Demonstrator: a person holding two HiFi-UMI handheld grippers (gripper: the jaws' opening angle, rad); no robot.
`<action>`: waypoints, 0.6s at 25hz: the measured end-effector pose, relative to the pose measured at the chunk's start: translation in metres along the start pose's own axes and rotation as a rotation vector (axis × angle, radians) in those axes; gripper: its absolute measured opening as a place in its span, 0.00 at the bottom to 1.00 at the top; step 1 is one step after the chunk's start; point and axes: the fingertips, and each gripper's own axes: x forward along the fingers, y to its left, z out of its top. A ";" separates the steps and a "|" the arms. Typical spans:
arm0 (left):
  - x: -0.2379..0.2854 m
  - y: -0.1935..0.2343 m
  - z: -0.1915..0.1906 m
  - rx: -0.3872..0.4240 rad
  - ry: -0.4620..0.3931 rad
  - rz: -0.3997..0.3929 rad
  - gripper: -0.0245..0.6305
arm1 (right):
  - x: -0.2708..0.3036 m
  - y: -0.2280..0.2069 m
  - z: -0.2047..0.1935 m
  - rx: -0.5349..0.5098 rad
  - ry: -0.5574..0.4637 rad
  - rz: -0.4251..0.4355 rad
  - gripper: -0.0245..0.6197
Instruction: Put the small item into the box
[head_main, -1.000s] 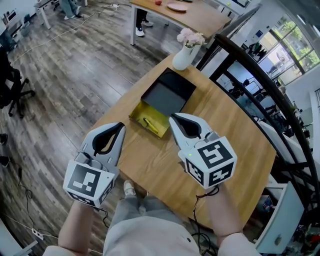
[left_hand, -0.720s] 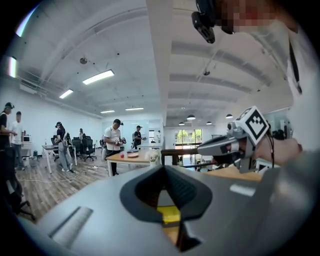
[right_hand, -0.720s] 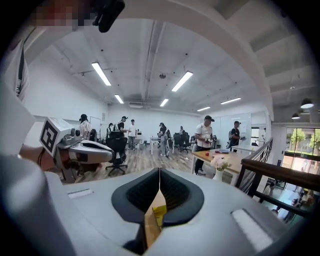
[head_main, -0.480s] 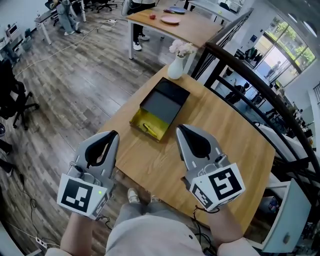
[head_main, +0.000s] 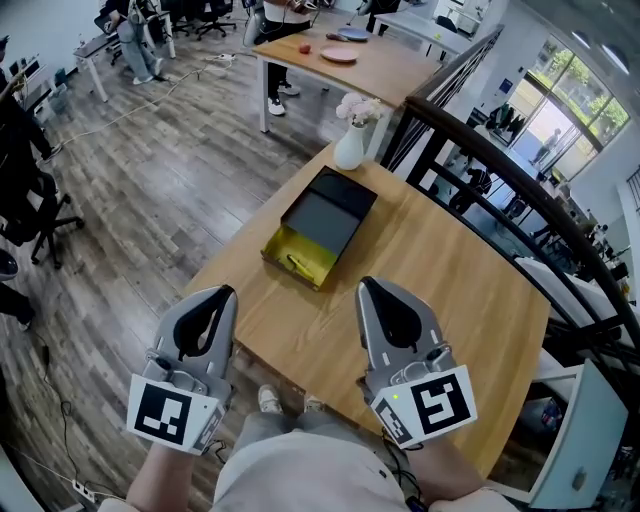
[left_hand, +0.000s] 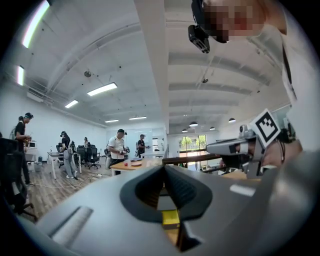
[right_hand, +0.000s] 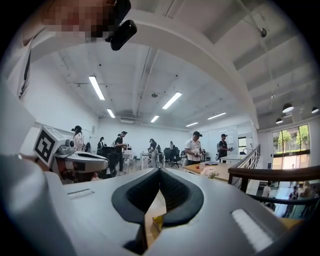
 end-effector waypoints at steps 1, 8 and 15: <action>-0.002 -0.001 -0.003 0.003 0.009 0.001 0.04 | -0.002 0.002 -0.003 -0.018 0.007 -0.010 0.04; -0.008 -0.006 -0.017 0.018 0.047 0.008 0.04 | -0.012 0.010 -0.023 -0.035 0.043 -0.003 0.04; -0.009 -0.018 -0.021 0.010 0.050 -0.011 0.04 | -0.016 0.002 -0.024 -0.043 0.050 -0.023 0.04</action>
